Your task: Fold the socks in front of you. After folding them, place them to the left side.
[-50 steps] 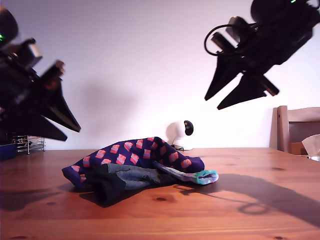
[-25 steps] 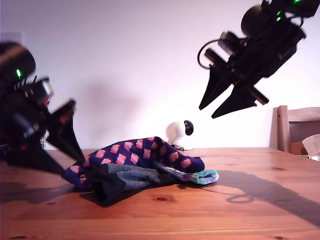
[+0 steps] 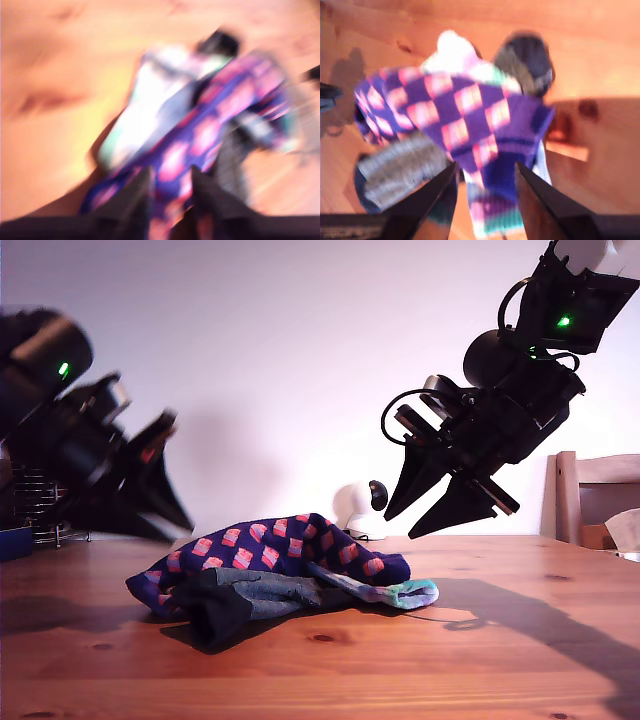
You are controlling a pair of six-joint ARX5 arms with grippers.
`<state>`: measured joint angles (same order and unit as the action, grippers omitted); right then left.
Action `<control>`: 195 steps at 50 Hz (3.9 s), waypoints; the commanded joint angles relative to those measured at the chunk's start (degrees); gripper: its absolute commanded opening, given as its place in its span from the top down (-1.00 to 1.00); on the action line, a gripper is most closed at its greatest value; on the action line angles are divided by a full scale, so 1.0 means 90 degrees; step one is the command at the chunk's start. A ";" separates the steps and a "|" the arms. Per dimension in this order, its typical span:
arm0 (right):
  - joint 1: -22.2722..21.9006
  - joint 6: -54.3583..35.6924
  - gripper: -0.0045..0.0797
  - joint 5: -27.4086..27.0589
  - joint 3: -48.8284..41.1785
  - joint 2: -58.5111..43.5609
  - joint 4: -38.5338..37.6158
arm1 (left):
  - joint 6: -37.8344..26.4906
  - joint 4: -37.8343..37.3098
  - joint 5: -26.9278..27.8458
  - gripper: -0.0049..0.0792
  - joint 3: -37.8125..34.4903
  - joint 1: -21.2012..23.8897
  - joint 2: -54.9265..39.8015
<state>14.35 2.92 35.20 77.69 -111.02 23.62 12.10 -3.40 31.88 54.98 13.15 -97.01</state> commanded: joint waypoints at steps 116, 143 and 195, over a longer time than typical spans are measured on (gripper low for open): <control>0.0799 -0.0544 0.92 -0.0546 0.3014 -0.0899 0.1870 | -0.1064 0.0340 0.0058 0.94 0.0406 0.0583 -0.1843; 0.1673 -0.0517 0.92 -0.0833 0.3342 -0.0899 0.2295 | -0.1086 -0.0075 0.0163 0.94 0.1001 0.0529 -0.1756; 0.2421 -0.0175 0.92 -0.1192 0.3597 -0.1192 0.2368 | -0.1734 -0.1965 -0.0253 0.94 0.1003 -0.0066 -0.0393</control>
<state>35.40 0.73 24.56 110.10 -119.04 45.45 -2.72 -19.92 30.30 64.45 13.56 -101.14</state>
